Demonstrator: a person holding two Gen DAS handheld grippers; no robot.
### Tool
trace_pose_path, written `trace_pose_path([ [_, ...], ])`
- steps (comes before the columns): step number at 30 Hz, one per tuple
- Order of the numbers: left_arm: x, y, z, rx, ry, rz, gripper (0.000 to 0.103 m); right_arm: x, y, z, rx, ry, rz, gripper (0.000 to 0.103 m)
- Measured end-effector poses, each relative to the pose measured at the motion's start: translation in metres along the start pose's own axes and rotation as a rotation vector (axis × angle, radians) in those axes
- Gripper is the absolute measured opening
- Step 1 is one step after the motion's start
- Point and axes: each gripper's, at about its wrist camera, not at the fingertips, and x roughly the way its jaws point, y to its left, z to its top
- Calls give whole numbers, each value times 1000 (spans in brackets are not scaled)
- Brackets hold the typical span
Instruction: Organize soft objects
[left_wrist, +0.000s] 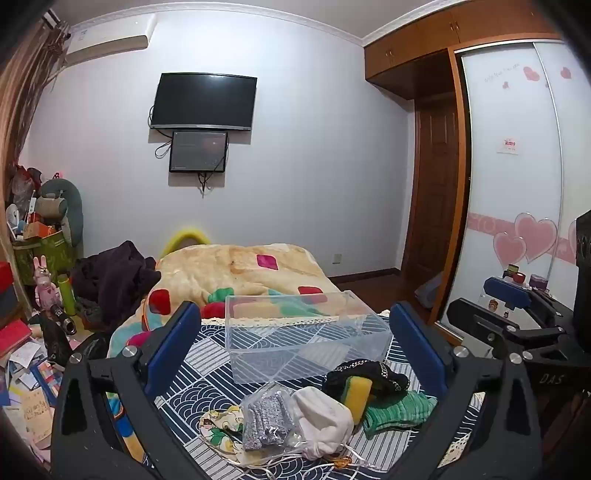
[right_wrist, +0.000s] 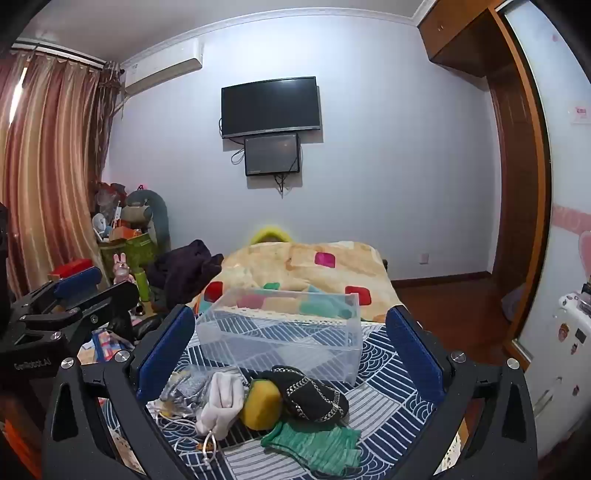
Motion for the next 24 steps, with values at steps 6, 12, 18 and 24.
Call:
trace_pose_path([
  [6, 5, 1, -1, -13, 7, -18, 103, 1, -1, 0, 6, 5, 2, 103],
  [12, 1, 4, -1, 1, -6, -16, 103, 0, 0, -1, 6, 4, 5, 103],
  [18, -1, -5, -3, 16, -8, -15, 103, 1, -1, -1, 6, 1, 3, 103],
  [24, 0, -3, -3, 6, 2, -16, 103, 2, -2, -1, 7, 0, 4, 103],
])
